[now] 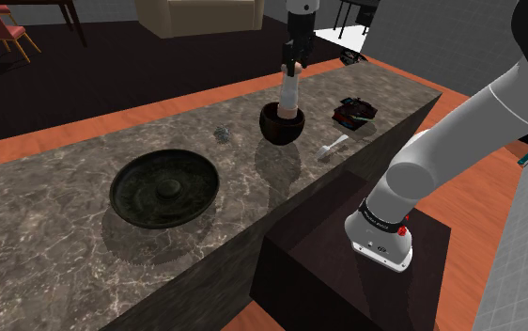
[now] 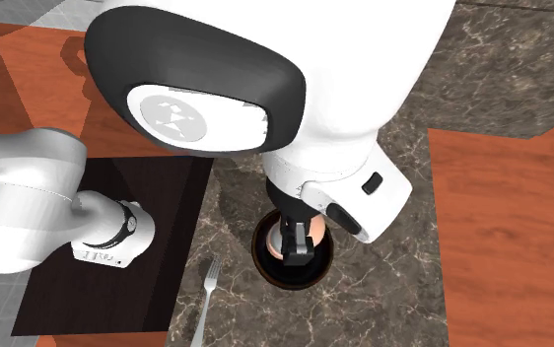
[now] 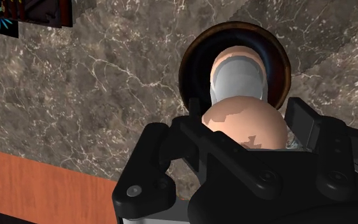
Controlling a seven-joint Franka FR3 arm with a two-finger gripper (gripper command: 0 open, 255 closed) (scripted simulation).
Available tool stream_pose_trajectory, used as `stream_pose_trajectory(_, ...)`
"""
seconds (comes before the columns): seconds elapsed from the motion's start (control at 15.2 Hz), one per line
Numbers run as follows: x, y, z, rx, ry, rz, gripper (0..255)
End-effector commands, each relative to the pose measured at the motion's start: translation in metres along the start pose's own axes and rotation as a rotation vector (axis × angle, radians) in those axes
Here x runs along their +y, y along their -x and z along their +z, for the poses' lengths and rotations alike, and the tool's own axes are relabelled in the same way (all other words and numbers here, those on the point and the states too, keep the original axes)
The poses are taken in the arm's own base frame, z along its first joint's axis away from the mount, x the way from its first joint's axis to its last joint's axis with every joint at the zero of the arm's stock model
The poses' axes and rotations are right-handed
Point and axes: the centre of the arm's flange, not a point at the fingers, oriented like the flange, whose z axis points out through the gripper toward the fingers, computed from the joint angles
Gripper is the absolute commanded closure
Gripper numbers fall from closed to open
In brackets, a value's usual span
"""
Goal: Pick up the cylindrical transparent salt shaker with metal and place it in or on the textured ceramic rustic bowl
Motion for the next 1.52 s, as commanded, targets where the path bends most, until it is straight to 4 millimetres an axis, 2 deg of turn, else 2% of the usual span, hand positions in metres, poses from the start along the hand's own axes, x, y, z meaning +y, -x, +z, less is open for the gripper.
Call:
stream_pose_trajectory(0.0,0.000,0.000,0.002,0.001,0.000,0.000,255)
stream_pose_trajectory(0.4,0.000,0.000,0.002,0.001,0.000,0.000,255)
stream_pose_trajectory(0.46,0.000,0.000,0.002,0.001,0.000,0.000,0)
stream_pose_trajectory(0.79,0.000,0.000,0.002,0.001,0.000,0.000,0)
stream_pose_trajectory(1.06,0.000,0.000,-0.048,0.001,0.000,0.000,0)
stream_pose_trajectory(1.45,0.000,0.000,-0.048,0.001,0.000,0.000,0)
